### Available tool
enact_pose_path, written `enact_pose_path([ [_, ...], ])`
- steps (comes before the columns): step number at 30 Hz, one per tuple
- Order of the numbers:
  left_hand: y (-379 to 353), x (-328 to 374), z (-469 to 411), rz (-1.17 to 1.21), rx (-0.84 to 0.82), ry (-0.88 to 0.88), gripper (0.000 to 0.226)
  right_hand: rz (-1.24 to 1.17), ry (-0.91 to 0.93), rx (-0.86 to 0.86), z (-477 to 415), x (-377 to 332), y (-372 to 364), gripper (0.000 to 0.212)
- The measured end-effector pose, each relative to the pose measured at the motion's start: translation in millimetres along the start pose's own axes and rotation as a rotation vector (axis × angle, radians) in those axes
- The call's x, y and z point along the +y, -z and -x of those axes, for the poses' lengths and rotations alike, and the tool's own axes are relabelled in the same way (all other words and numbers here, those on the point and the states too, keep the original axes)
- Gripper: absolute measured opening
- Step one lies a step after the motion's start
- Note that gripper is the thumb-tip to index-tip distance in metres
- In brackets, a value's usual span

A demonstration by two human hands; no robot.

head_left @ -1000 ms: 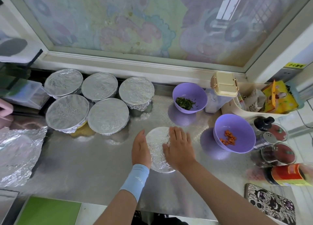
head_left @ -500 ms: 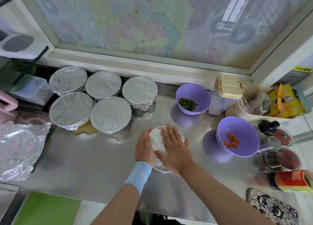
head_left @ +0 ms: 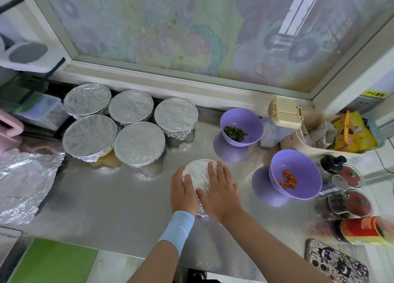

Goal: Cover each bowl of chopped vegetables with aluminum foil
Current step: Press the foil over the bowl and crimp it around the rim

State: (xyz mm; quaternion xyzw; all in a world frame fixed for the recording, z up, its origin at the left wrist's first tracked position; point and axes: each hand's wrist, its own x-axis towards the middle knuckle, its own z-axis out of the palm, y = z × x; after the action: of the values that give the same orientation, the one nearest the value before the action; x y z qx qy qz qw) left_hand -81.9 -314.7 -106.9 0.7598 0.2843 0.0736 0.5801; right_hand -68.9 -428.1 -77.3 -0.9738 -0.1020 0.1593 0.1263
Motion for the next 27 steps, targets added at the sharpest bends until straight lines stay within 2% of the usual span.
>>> enact_pose_path([
  [4,11,-1,-8,-0.012,-0.069,-0.023,0.042,0.051,-0.022,0.049,1,-1,3,0.088],
  [6,11,-6,-1,-0.010,-0.002,-0.031,0.043,0.113,-0.002,0.091,-3,1,5,0.086],
  [8,7,-9,15,0.010,0.079,-0.016,0.044,0.088,0.046,0.064,-8,6,4,0.088],
  [10,1,-10,29,0.074,0.088,0.015,0.045,0.031,0.091,0.000,-10,11,3,0.090],
  [14,-5,-5,17,0.097,0.115,0.059,0.047,-0.061,0.058,0.011,-10,11,-1,0.086],
  [19,8,6,-23,-0.019,-0.102,0.015,0.049,-0.104,-0.020,0.041,3,8,-5,0.085],
  [21,11,3,-30,-0.013,-0.126,0.020,0.047,-0.083,-0.062,0.040,5,7,-5,0.079],
  [25,7,-1,-12,0.060,0.074,0.034,0.043,0.026,-0.050,0.099,-8,10,-1,0.079],
  [27,-1,-4,7,0.092,0.130,0.026,0.046,0.009,0.012,0.062,-15,15,0,0.077],
])
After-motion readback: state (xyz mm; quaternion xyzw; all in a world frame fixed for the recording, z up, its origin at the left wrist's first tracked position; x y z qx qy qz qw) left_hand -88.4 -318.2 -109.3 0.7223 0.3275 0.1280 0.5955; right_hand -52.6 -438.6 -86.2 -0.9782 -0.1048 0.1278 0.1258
